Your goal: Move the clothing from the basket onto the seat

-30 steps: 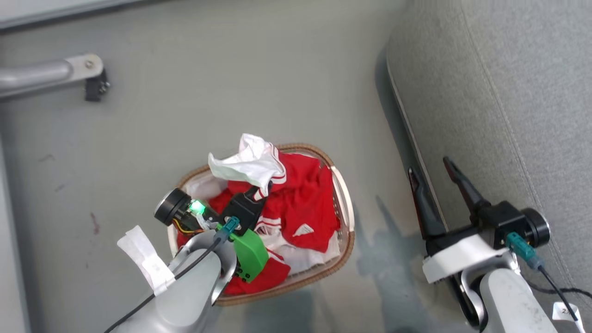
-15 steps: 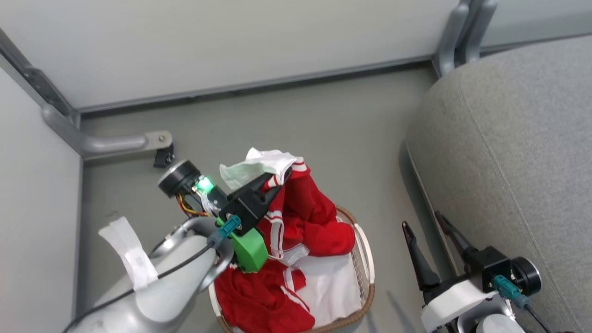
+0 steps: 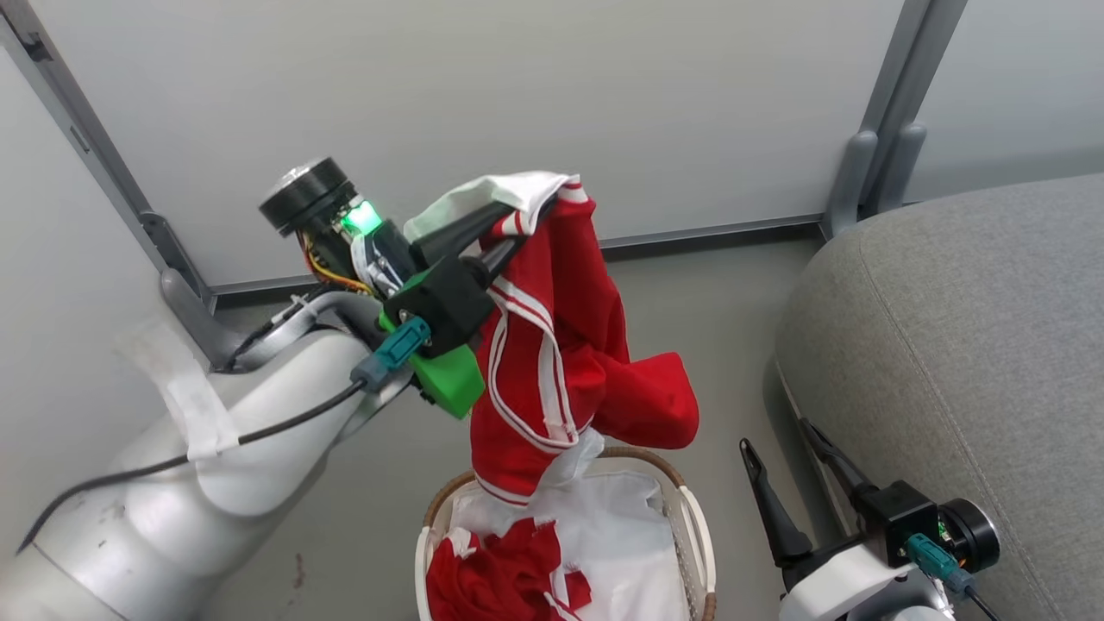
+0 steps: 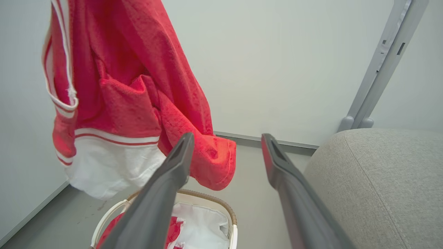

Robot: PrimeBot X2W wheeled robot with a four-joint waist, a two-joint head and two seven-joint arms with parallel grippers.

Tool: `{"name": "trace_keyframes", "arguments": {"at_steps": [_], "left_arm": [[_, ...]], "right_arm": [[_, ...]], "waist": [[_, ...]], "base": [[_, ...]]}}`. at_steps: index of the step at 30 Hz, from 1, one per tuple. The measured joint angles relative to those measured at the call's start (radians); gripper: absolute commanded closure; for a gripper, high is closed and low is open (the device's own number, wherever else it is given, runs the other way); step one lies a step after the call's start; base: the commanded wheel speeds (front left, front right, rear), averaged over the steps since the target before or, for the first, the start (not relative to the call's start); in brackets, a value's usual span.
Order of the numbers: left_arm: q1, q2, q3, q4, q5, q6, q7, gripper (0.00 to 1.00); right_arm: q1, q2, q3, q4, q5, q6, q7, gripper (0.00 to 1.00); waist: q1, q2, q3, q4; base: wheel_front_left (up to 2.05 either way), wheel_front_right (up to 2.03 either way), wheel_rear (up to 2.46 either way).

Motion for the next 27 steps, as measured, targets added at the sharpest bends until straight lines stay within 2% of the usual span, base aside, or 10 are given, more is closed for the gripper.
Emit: {"name": "trace_keyframes", "arguments": {"at_steps": [15,27], "left_arm": [[-0.145,-0.018,-0.065,-0.011,-0.019,-0.001,0.0,1.0],[-0.184,-0.067,-0.095,-0.046,-0.019,-0.001,0.0,1.0]], "right_arm": [[-0.084,0.0,0.103,0.014,-0.044,0.0,0.0,0.0],[-0.269,0.001,0.222,0.174,-0.095,0.0,0.0,0.0]], "waist": [[0.0,0.0,-0.022,0.029],[0.0001,0.0,-0.027,0.073]], "base": [[0.0,0.0,0.0],[0.0,0.0,0.0]]}}
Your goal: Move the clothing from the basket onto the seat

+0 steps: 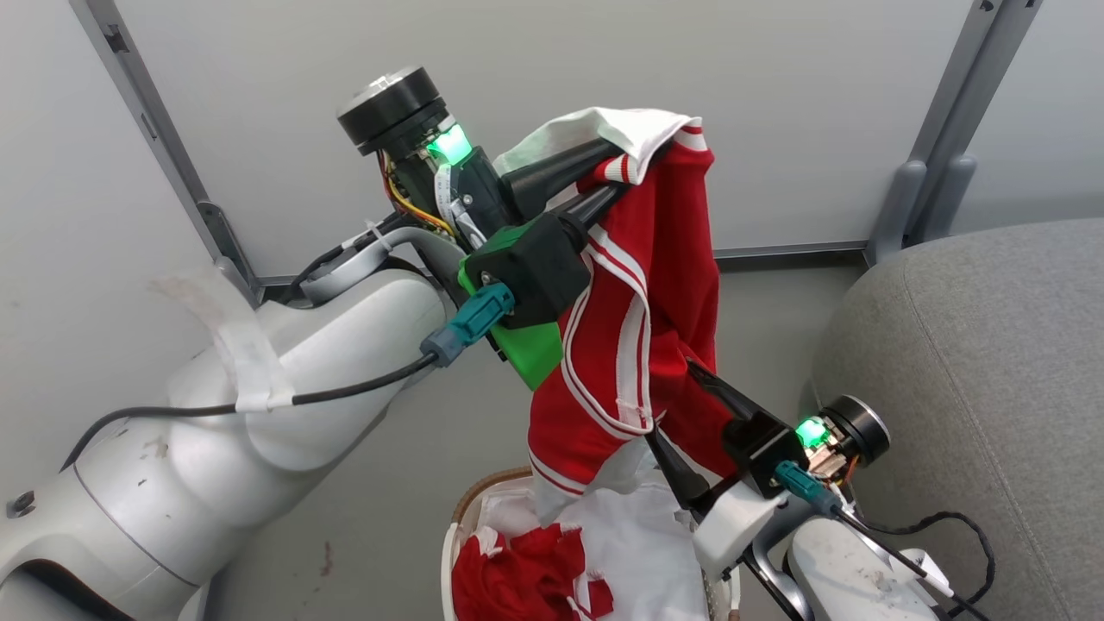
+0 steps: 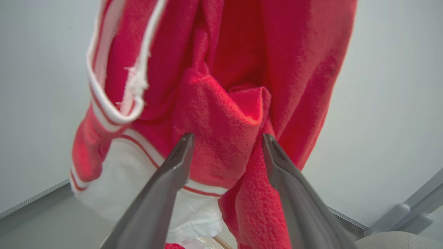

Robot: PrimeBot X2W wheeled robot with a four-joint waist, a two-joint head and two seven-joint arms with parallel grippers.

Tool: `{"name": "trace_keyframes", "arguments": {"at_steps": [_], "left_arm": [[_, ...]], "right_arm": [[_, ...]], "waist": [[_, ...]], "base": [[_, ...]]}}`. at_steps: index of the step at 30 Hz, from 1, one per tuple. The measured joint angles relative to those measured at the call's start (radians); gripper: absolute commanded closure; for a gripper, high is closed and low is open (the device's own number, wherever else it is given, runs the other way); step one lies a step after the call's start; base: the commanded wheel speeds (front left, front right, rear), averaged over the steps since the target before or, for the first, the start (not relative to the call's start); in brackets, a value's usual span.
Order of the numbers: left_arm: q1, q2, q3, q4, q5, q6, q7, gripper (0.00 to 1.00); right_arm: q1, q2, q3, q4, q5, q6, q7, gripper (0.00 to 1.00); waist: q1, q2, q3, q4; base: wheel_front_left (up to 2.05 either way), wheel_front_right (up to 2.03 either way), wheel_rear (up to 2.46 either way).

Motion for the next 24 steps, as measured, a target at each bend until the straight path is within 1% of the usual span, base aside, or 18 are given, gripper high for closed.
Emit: {"name": "trace_keyframes", "arguments": {"at_steps": [5,8,9,10,11,12,19,24], "left_arm": [[0.0,-0.013,-0.014,-0.02,-0.001,0.0,0.0,1.0],[0.0,-0.023,-0.016,-0.033,-0.007,0.0,0.0,1.0],[0.001,-0.025,-0.016,-0.037,-0.009,0.0,0.0,1.0],[0.004,-0.026,-0.014,-0.039,-0.011,0.0,0.0,1.0],[0.008,-0.027,-0.012,-0.04,-0.015,0.0,0.0,1.0],[0.014,-0.028,-0.008,-0.04,-0.02,0.0,0.0,1.0],[0.084,-0.028,0.031,-0.025,-0.045,0.004,0.0,1.0],[0.168,-0.035,0.078,-0.007,-0.073,0.016,0.0,1.0]], "right_arm": [[-0.06,0.0,0.033,0.076,0.029,0.0,0.0,0.0],[-0.084,0.0,0.046,0.114,0.07,0.0,0.0,0.0],[-0.09,0.0,0.053,0.124,0.082,0.0,0.0,0.42],[-0.097,-0.001,0.059,0.129,0.091,0.0,0.0,0.62],[-0.102,-0.001,0.063,0.13,0.097,0.0,0.0,0.78],[-0.109,0.0,0.066,0.132,0.103,0.0,0.0,1.0],[-0.116,0.0,0.05,0.108,0.114,0.0,0.0,1.0],[-0.113,0.0,0.012,0.072,0.113,0.0,0.0,1.0]], "waist": [[0.0,0.0,0.0,0.013],[0.0,0.0,0.0,0.021],[0.0,0.0,0.001,0.023],[0.0,0.0,0.001,0.025],[0.0,0.0,0.002,0.026],[0.0,0.0,0.003,0.027],[0.0,0.0,0.01,0.028],[0.0,0.0,0.014,0.022]], "base": [[0.0,0.0,0.0],[0.0,0.0,0.0],[0.0,0.0,0.0],[0.0,0.0,0.0],[0.0,0.0,0.0],[0.0,0.0,0.0],[0.0,0.0,0.0],[0.0,0.0,0.0]]}}
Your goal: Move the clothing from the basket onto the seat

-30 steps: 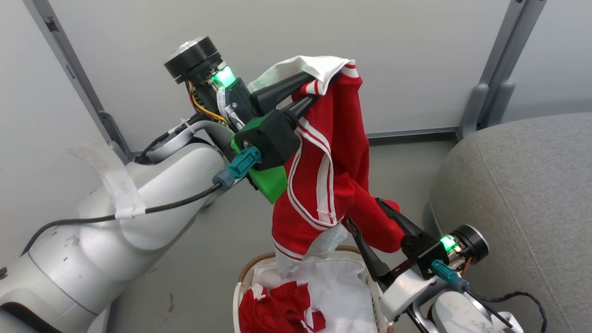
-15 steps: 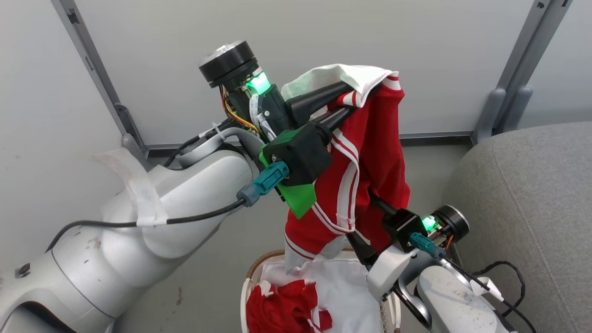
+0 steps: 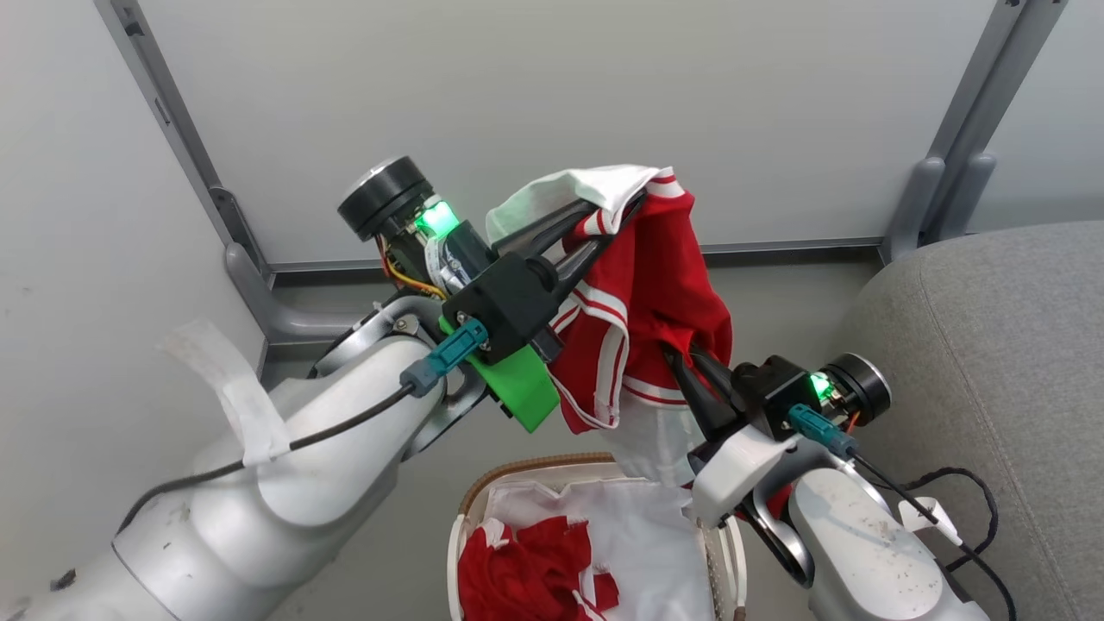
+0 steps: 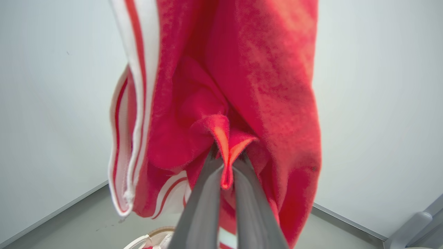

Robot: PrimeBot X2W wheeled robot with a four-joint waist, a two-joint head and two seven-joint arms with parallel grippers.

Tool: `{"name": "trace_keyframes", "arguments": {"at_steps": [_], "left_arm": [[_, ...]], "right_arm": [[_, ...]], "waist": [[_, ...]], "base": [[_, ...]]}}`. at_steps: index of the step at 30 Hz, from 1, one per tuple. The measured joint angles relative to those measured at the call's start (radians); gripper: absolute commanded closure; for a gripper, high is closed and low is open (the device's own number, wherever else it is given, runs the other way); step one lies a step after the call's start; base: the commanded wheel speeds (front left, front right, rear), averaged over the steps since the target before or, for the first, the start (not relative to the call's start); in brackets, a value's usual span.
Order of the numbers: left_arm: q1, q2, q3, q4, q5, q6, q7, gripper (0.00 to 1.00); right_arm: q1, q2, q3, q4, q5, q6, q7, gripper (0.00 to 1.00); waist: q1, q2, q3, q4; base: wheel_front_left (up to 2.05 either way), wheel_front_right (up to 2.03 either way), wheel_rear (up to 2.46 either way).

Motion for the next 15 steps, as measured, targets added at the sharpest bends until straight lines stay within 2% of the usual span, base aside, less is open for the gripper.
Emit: {"name": "trace_keyframes", "arguments": {"at_steps": [6,7,8,9,10,11,15], "left_arm": [[0.137,-0.036,0.079,0.031,-0.042,0.01,0.0,1.0],[0.164,-0.046,0.096,0.036,-0.045,0.01,0.0,0.87],[0.186,-0.054,0.11,0.041,-0.047,0.011,0.0,0.6],[0.211,-0.061,0.124,0.047,-0.046,0.011,0.0,0.4],[0.236,-0.068,0.138,0.053,-0.044,0.011,0.0,0.04],[0.261,-0.078,0.156,0.059,-0.043,0.011,0.0,0.0],[0.345,-0.109,0.21,0.072,-0.026,0.011,0.0,0.0]], "right_arm": [[0.023,0.0,-0.052,-0.049,-0.006,0.0,0.0,1.0],[0.026,0.0,-0.06,-0.058,-0.006,0.0,0.0,1.0],[0.03,0.0,-0.069,-0.067,-0.008,0.0,0.0,1.0],[0.038,0.0,-0.081,-0.078,-0.011,0.0,0.0,1.0],[0.046,0.0,-0.093,-0.088,-0.014,0.0,0.0,1.0],[0.053,0.0,-0.106,-0.099,-0.015,0.0,0.0,1.0],[0.076,0.0,-0.139,-0.133,-0.024,0.0,0.0,1.0]], "waist": [[0.0,0.0,0.004,-0.007],[0.0,0.0,0.005,-0.008],[0.0,0.0,0.005,-0.008],[0.0,0.0,0.006,-0.008],[0.0,0.0,0.006,-0.009],[0.0,0.0,0.007,-0.009],[0.0,0.0,0.008,-0.009]], "base": [[0.0,0.0,0.0],[0.0,0.0,0.0],[0.0,0.0,0.0],[0.0,0.0,0.0],[0.0,0.0,0.0],[0.0,0.0,0.0],[0.0,0.0,0.0]]}}
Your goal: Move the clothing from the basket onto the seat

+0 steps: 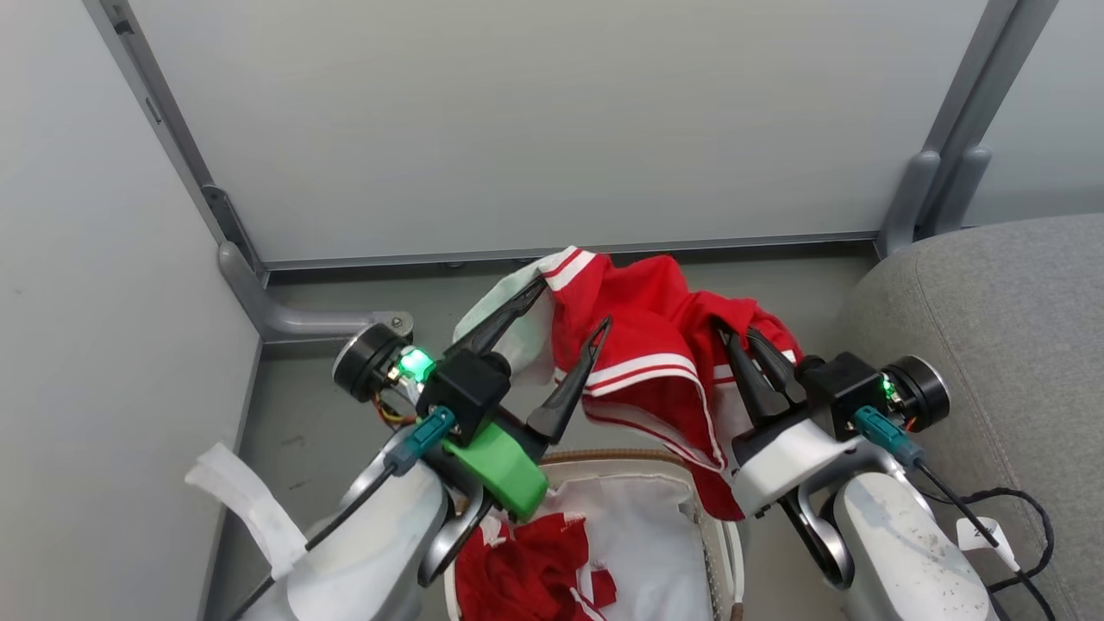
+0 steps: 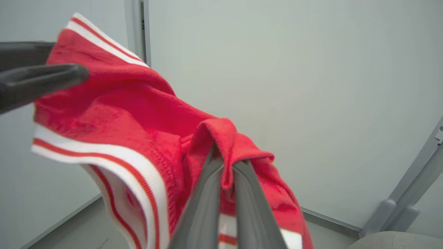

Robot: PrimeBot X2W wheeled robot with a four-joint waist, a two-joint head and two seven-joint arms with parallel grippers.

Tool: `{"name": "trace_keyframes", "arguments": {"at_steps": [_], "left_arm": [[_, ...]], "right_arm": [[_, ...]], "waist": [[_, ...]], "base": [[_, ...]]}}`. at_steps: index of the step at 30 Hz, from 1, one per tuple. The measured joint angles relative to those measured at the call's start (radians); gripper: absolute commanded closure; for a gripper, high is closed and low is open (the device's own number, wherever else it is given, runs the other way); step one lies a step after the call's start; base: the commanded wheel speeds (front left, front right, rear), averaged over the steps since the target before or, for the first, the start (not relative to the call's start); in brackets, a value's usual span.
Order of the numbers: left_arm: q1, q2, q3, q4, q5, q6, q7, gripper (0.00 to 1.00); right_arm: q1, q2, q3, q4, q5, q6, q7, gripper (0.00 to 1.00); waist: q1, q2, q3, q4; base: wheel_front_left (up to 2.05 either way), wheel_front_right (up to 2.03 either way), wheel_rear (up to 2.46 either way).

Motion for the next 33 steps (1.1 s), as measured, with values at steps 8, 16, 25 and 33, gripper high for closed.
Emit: {"name": "trace_keyframes", "arguments": {"at_steps": [8,16,25,33], "left_arm": [[0.149,-0.046,0.105,0.03,0.039,-0.01,0.0,0.0],[0.253,-0.086,0.169,0.04,0.063,-0.02,0.0,0.0],[0.304,-0.113,0.192,0.036,0.094,-0.023,0.0,0.0],[0.322,-0.126,0.171,0.024,0.081,-0.025,0.0,0.0]], "right_arm": [[0.043,0.0,-0.052,-0.049,-0.017,0.0,0.0,1.0],[0.092,0.0,-0.091,-0.07,-0.017,0.0,0.0,1.0],[0.112,0.0,-0.117,-0.076,-0.023,0.0,0.0,1.0],[0.111,0.0,-0.14,-0.097,-0.034,0.0,0.0,1.0]], "waist": [[0.0,0.0,0.004,-0.004],[0.0,0.0,0.003,-0.005],[0.0001,0.0,0.004,-0.012],[0.0001,0.0,0.011,-0.055]], "base": [[0.0,0.0,0.0],[0.0,0.0,0.0],[0.0,0.0,0.0],[0.0,0.0,0.0]]}}
